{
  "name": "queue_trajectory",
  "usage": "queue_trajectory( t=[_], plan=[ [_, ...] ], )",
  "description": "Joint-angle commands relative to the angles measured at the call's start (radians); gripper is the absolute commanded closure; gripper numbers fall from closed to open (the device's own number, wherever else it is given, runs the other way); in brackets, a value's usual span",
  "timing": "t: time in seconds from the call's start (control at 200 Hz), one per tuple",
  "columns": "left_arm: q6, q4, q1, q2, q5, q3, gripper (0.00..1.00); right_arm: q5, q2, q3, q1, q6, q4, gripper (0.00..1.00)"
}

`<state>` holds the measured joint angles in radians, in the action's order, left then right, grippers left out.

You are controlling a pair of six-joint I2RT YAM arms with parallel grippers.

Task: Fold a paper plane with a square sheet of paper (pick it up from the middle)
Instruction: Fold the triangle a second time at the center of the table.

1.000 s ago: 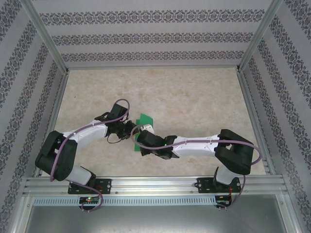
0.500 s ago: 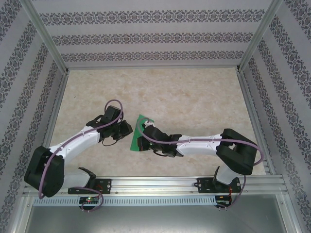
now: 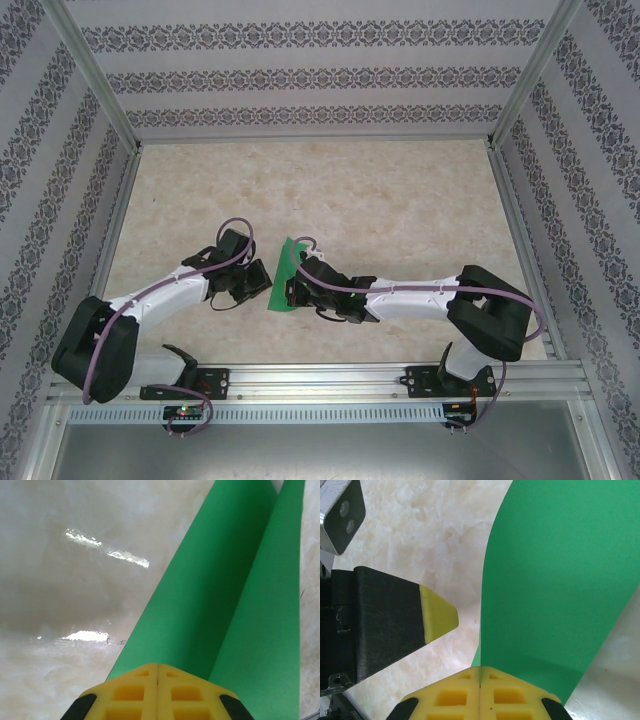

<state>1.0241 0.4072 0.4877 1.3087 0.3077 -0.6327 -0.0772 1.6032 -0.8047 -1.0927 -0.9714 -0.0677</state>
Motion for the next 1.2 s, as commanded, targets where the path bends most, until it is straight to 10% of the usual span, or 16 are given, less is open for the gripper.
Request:
queue_trajectory(
  t=[0.0, 1.194],
  plan=[
    [0.023, -0.069, 0.018, 0.034, 0.036, -0.003, 0.94, -0.017, 0.006, -0.026, 0.001, 0.015, 0.032, 1.00],
    [-0.096, -0.038, 0.040, 0.250, 0.019, -0.058, 0.97, 0.155, 0.099, -0.199, 0.125, 0.336, 0.371, 0.96]
  ],
)
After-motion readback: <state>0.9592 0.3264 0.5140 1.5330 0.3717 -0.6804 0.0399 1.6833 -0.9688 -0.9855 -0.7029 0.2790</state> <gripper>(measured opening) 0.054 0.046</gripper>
